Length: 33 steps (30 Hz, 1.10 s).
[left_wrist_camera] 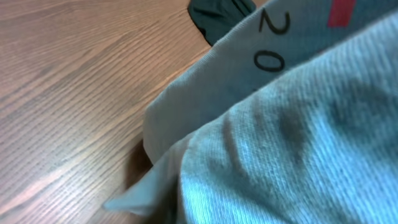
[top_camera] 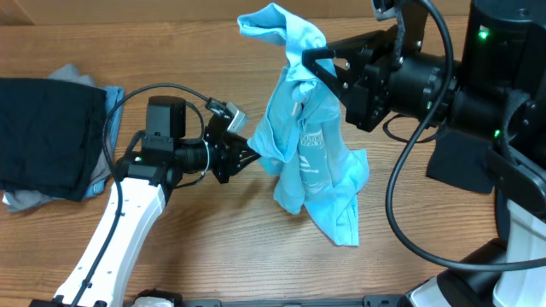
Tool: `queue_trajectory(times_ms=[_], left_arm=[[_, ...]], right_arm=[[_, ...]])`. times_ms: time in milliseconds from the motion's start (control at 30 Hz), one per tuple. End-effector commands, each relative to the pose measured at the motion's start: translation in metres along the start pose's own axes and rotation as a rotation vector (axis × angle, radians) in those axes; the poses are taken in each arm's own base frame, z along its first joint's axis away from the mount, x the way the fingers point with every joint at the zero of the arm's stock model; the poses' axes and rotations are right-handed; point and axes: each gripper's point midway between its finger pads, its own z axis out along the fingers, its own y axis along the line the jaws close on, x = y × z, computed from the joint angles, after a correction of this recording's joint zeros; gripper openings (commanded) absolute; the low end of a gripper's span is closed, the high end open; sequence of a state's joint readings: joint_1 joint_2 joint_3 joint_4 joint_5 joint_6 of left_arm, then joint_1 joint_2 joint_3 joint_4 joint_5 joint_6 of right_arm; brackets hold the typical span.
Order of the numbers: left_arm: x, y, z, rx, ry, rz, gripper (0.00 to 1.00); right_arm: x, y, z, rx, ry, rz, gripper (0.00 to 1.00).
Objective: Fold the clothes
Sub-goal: 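Reach the left gripper to the hanging shirt and grasp its edge, then lower the shirt onto the table, holding it with both grippers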
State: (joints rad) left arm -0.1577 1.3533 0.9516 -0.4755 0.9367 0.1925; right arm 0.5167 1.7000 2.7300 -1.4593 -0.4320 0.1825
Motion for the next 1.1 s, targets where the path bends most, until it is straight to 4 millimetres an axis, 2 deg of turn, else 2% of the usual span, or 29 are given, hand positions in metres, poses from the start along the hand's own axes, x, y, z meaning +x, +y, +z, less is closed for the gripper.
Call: queue_trajectory(times_ms=[0,133,267,433,567,667,800,833,933,1067], left_arm=[[-0.009,-0.008,-0.001,0.022,-0.020,0.039,0.04],[-0.019,0.000,-0.008,-0.034,-0.036,0.016,0.04],[-0.038,0.000,-0.024,-0.129,-0.058,0.046,0.04],[-0.063,-0.001,-0.064,-0.357,-0.072,0.082,0.04],[-0.071,-0.011,-0.101,-0.518,-0.066,0.072,0.04],[-0.063,-0.011,-0.128,-0.654,-0.054,0.016,0.04],[-0.040,0.009,-0.159,-0.877,-0.010,-0.091,0.04],[-0.027,0.015,-0.168,-0.949,0.023,-0.136,0.04],[-0.009,0.022,-0.184,-1.056,0.075,-0.206,0.04],[-0.004,0.024,-0.187,-1.078,0.089,-0.222,0.04]], right_arm=[[-0.001,0.004,-0.008,-0.010,-0.011,-0.005,0.04],[0.009,-0.006,-0.008,0.042,0.027,-0.017,0.04],[0.023,-0.044,-0.014,0.256,0.066,0.021,0.04],[0.036,-0.079,-0.028,0.473,0.095,0.072,0.04],[0.038,-0.082,-0.026,0.482,0.099,0.101,0.04],[0.042,-0.089,-0.024,0.516,0.112,0.118,0.04],[0.050,-0.112,-0.022,0.611,0.132,0.178,0.04],[0.055,-0.121,-0.021,0.634,0.152,0.198,0.04],[0.068,-0.147,-0.020,0.700,0.195,0.278,0.04],[0.089,-0.173,-0.018,0.756,0.265,0.351,0.04]])
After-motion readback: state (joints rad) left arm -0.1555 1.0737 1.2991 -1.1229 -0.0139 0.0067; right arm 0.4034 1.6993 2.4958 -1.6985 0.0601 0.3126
